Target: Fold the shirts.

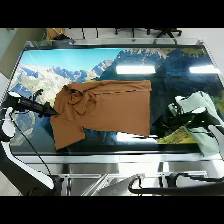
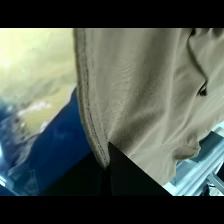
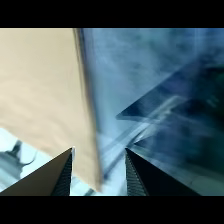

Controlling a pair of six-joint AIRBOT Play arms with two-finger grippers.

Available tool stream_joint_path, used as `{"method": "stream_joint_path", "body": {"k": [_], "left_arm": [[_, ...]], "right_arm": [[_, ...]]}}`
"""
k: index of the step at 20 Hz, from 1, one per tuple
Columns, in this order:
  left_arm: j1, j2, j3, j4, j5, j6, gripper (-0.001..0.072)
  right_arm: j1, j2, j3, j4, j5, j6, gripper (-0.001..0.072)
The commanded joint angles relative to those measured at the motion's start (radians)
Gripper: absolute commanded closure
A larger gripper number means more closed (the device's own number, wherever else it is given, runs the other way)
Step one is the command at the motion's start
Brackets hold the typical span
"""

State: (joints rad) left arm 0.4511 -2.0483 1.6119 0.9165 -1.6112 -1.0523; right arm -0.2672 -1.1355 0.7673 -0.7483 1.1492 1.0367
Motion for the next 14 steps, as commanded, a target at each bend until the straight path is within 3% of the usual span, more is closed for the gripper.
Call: {"method": "stream_joint_path", "body": {"k": [1, 4, 5, 7, 9, 11, 14], "left_arm": [[0.024, 0.0, 0.002, -0.018, -0.044, 0.005, 0.0687], [0.037, 0.0, 0.002, -0.029, -0.07, 0.005, 0.0687], [0.037, 0.005, 0.002, -0.032, -0.072, 0.004, 0.0688], [0.033, 0.044, 0.002, -0.084, -0.07, 0.005, 0.069], [0.025, 0.134, 0.002, -0.246, -0.108, 0.029, 0.069], [0.029, 0.288, 0.003, -0.536, -0.154, 0.066, 0.069], [0.084, 0.602, 0.026, -0.896, -0.085, 0.119, 0.0688]], "right_arm": [[0.098, -0.064, -0.019, -0.014, -0.068, 0.027, 0.0319], [0.185, -0.113, -0.018, 0.021, -0.069, 0.022, 0.0345], [0.207, -0.109, -0.017, 0.057, -0.068, -0.006, 0.0504], [0.23, -0.072, -0.001, 0.126, -0.061, -0.049, 0.0696], [0.225, 0.018, 0.073, 0.132, -0.039, -0.05, 0.0693], [0.203, 0.15, 0.227, 0.132, -0.037, -0.079, 0.0694], [0.163, 0.322, 0.572, 0.132, -0.069, -0.153, 0.0695]]}}
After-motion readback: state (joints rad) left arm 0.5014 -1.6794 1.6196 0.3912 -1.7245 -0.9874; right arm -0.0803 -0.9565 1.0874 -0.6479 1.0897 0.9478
